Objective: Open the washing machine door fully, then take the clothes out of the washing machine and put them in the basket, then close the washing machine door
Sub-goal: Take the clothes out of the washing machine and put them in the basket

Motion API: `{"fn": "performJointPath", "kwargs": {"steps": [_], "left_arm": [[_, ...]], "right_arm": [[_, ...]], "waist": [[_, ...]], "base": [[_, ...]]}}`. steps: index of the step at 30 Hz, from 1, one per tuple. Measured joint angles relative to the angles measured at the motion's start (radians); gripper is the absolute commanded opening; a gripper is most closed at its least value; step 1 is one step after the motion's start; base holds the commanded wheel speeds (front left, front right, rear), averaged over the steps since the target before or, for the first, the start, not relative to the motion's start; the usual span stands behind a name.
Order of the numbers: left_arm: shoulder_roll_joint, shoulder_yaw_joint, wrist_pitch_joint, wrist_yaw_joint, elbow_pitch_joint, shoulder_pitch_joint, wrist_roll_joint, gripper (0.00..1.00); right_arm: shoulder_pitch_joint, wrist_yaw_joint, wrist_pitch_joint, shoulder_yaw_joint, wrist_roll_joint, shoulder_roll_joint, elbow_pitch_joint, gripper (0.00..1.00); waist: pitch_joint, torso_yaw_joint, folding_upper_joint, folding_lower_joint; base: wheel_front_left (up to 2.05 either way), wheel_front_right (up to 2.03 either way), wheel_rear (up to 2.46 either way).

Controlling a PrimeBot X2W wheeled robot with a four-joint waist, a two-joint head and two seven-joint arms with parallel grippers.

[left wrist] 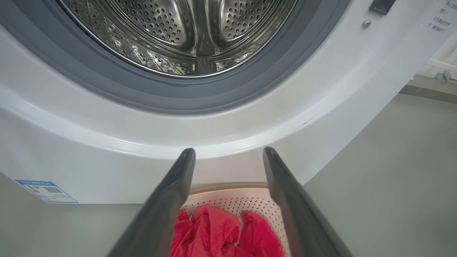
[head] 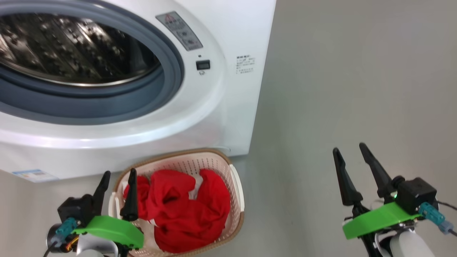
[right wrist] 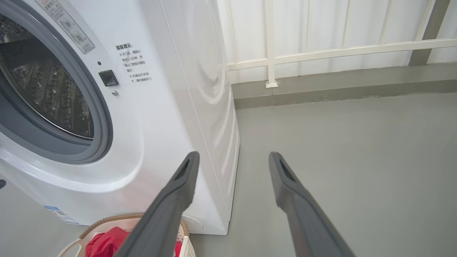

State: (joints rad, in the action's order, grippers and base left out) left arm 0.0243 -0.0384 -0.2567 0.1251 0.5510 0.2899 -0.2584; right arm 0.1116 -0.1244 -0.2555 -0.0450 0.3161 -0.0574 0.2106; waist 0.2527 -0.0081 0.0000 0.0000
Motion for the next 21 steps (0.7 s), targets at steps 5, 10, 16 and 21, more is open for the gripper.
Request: {"fn": "performJointPath", "kwargs": {"steps": [5,10,16,21], "left_arm": [[0.0,-0.013,0.0,0.0,-0.069,-0.037,0.019,1.0],[0.004,-0.024,0.0,0.0,-0.151,-0.084,0.025,1.0],[0.02,-0.024,0.0,0.0,-0.229,-0.151,0.025,1.0],[0.021,-0.044,0.0,0.0,-0.286,-0.2,0.025,1.0]], "right_arm": [[-0.032,0.0,0.0,0.0,0.0,-0.001,0.006,1.0],[-0.045,0.0,0.0,0.0,0.0,-0.003,0.008,1.0],[-0.084,0.0,0.0,0.004,0.002,-0.014,0.012,1.0],[-0.107,0.0,0.0,0.021,0.002,-0.017,0.008,1.0]], "waist": [[-0.043,0.007,0.0,0.0],[-0.089,0.014,0.0,0.0],[-0.135,0.021,0.0,0.0],[-0.164,0.027,0.0,0.0]], "base": [[0.0,0.0,0.0],[0.0,0.0,0.0],[0.0,0.0,0.0],[0.0,0.0,0.0]]}}
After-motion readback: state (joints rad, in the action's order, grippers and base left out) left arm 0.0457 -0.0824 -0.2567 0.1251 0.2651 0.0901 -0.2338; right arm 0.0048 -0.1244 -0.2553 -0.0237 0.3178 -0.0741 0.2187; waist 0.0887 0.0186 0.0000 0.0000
